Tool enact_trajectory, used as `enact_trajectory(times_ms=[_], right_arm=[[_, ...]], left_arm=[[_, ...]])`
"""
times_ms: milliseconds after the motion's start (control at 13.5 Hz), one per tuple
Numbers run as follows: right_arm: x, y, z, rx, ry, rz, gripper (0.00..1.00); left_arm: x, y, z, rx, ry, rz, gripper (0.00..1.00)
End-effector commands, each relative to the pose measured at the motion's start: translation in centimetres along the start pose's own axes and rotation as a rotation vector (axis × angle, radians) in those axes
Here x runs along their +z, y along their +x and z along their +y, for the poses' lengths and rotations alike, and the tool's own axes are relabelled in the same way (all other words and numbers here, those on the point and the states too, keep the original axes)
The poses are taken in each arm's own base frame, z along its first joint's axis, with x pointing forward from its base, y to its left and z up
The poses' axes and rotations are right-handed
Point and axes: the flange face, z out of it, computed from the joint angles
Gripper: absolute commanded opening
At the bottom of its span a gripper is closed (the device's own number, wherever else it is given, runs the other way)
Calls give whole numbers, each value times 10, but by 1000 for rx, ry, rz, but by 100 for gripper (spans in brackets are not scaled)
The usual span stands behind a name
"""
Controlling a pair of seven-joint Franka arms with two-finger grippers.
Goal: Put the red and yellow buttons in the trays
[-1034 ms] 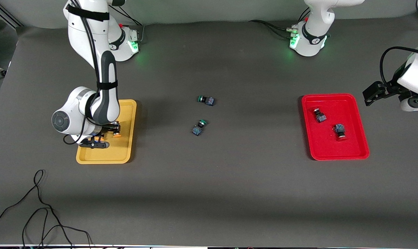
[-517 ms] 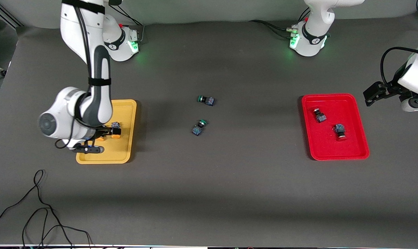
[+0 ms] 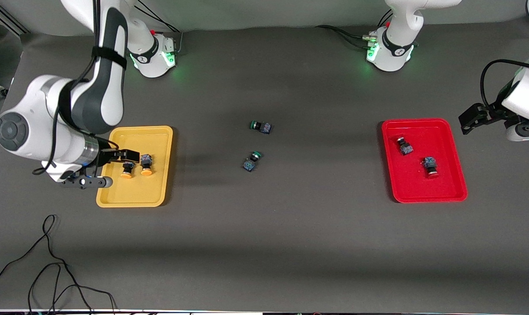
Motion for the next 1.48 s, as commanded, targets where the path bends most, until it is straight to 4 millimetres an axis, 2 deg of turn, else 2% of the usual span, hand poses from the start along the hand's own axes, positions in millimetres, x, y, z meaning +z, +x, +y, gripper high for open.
enact_trajectory(times_ms=[0, 148, 222, 369, 739, 961, 1182, 1404], right_arm=[[-40, -4, -7, 10, -33, 6, 100], [-63, -6, -16, 10, -49, 15, 100], [-77, -9, -14, 13, -47, 23, 100], [-91, -8, -2, 23, -27, 22, 100], [-103, -11, 54, 28, 0, -7, 100], [-114, -27, 87, 28, 32, 4, 100], [-120, -54, 107, 34, 32, 61, 100], [-129, -64, 115, 46, 30, 80, 100]], left_arm=[[-6, 1, 0, 17, 14, 3, 100], [-5, 1, -1, 15, 14, 1, 100], [-5, 2, -1, 15, 14, 3, 100], [-5, 2, -1, 15, 13, 4, 100], [-2, 4, -3, 9, 14, 1, 100], [-1, 4, -4, 7, 14, -1, 100], [-1, 4, -4, 7, 14, -1, 100], [-1, 4, -4, 7, 14, -1, 100]])
